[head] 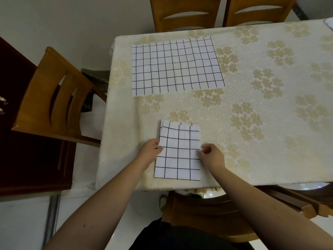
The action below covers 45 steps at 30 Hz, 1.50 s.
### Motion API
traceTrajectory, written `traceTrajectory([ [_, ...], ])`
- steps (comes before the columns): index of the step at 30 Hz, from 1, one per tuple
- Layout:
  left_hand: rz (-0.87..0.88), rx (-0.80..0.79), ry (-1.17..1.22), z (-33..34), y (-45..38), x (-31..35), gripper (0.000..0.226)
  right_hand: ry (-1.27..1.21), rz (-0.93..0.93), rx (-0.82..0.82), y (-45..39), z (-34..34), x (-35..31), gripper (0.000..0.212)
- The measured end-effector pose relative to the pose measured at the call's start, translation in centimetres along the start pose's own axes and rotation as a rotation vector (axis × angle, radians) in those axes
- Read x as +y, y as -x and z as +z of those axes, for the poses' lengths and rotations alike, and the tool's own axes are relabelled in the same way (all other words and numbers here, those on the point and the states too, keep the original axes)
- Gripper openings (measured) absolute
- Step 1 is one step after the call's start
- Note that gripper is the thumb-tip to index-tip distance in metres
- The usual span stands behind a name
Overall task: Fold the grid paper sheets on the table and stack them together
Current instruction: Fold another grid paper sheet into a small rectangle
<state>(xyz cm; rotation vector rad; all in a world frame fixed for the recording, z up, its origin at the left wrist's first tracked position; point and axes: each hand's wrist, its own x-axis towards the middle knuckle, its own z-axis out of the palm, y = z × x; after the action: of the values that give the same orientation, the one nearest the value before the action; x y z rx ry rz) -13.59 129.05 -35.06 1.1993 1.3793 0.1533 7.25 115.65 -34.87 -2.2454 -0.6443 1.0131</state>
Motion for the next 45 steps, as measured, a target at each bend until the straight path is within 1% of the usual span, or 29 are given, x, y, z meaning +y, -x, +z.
traceTrajectory([
  [2, 0.019, -0.059, 0.001, -0.3, 0.3, 0.0, 0.029, -0.017, -0.008, -0.01, 0.0, -0.1, 0.1, 0.03],
  [4, 0.041, -0.083, -0.002, -0.6, 0.5, 0.1, 0.028, -0.032, -0.014, -0.027, 0.0, -0.2, 0.2, 0.034],
  [11, 0.065, -0.041, 0.014, -1.4, 0.6, -0.7, 0.02, -0.045, -0.052, -0.06, 0.3, -0.3, 0.4, 0.051],
  [12, 0.059, -0.05, 0.011, -1.6, 0.6, -0.9, 0.023, -0.034, -0.063, -0.082, 0.3, -0.4, 0.3, 0.053],
  [13, 0.055, -0.062, 0.022, -1.7, 0.7, -1.0, 0.027, -0.024, -0.078, -0.112, 0.3, -0.5, 0.3, 0.052],
  [16, 0.045, -0.1, 0.068, -2.0, 1.2, -1.2, 0.038, -0.028, -0.156, -0.224, 0.1, -0.8, 0.6, 0.041],
  [18, 0.036, -0.133, 0.062, -2.2, 1.2, -1.5, 0.046, -0.047, -0.158, -0.298, 0.0, -0.9, 0.4, 0.036],
  [20, 0.028, -0.174, 0.057, -2.4, 1.3, -1.8, 0.047, -0.077, -0.159, -0.335, 0.1, -0.9, 0.1, 0.029],
  [23, 0.022, -0.219, 0.059, -2.7, 1.7, -1.6, 0.038, -0.098, -0.181, -0.302, 0.2, -0.9, 0.1, 0.021],
  [27, 0.014, -0.249, 0.09, -2.9, 1.8, -1.4, 0.03, -0.078, -0.218, -0.223, 0.2, -1.4, 0.7, 0.028],
  [31, 0.018, -0.258, 0.121, -3.0, 1.6, -1.2, 0.021, -0.065, -0.207, -0.148, 0.0, -1.9, 1.0, 0.027],
  [34, 0.013, -0.225, 0.137, -3.0, 1.5, -0.8, 0.018, -0.073, -0.197, -0.117, -0.2, -2.0, 1.1, 0.028],
  [36, -0.001, -0.168, 0.136, -2.9, 1.3, -0.6, 0.019, -0.071, -0.205, -0.096, -0.1, -2.0, 0.9, 0.026],
  [38, 0.022, -0.122, 0.103, -2.7, 1.2, -0.6, 0.015, -0.079, -0.213, -0.056, 0.1, -1.9, 0.7, 0.023],
  [40, 0.078, -0.085, 0.003, -2.3, 1.1, -0.9, 0.002, -0.094, -0.213, -0.016, 0.3, -1.6, 0.7, 0.023],
  [43, 0.137, -0.005, -0.189, -1.8, 1.0, -1.1, 0.016, -0.031, -0.238, -0.011, 0.7, -1.0, 0.6, 0.022],
  [45, 0.161, 0.039, -0.248, -1.5, 0.8, -1.1, 0.019, 0.065, -0.318, -0.008, 0.9, -0.4, 0.7, 0.023],
])
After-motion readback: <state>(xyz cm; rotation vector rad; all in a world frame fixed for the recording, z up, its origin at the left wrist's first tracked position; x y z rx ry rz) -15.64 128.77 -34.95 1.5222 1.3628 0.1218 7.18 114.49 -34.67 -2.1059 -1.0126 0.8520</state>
